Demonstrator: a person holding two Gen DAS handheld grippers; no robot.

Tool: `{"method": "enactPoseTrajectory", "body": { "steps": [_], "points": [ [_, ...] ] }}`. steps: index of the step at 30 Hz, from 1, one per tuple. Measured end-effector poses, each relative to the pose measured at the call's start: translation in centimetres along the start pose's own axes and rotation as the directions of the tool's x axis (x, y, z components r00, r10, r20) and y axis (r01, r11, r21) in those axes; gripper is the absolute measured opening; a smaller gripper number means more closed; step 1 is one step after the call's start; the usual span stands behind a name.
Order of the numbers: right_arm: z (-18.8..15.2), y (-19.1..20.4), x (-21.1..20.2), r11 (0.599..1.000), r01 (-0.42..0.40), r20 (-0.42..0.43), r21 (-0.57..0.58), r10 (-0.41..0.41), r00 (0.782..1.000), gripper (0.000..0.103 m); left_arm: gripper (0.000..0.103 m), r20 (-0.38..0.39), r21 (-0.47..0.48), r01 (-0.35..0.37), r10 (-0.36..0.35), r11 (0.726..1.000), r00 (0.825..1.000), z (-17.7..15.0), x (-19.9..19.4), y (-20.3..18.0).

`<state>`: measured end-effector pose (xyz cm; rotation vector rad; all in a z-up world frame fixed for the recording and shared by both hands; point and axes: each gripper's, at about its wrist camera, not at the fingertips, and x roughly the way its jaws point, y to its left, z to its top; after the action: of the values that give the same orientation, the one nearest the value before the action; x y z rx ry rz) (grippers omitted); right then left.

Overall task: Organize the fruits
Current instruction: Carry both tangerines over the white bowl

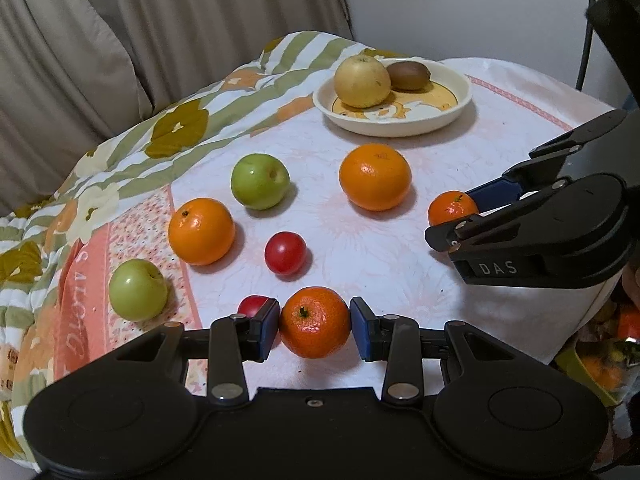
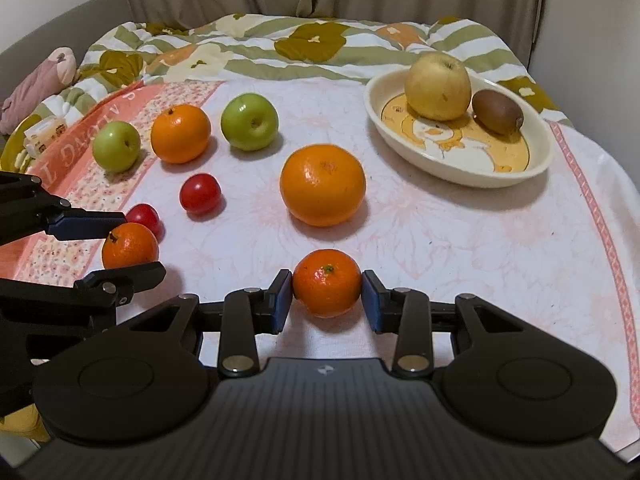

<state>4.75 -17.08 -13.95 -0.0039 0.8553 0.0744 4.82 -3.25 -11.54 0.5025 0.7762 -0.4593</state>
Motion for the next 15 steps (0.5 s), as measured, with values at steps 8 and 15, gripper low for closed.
{"method": "enactPoseTrajectory", "body": {
  "steps": [8,15],
  "points": [
    [1.6,-1.3,-3.2,1.000,0.002,0.032,-0.014,-0.002,0.999,0.052,0.042,0.038,-0.040,0.009,-0.008,0.999,0.999,2.5,-2.3,-0.1],
    [3.3,-4.0,-5.7,1.000,0.014,0.060,0.008,-0.015,0.998,0.052,0.042,0.071,-0.059,0.031,-0.027,0.998,0.997,5.9,-3.5,-0.6]
  ]
}}
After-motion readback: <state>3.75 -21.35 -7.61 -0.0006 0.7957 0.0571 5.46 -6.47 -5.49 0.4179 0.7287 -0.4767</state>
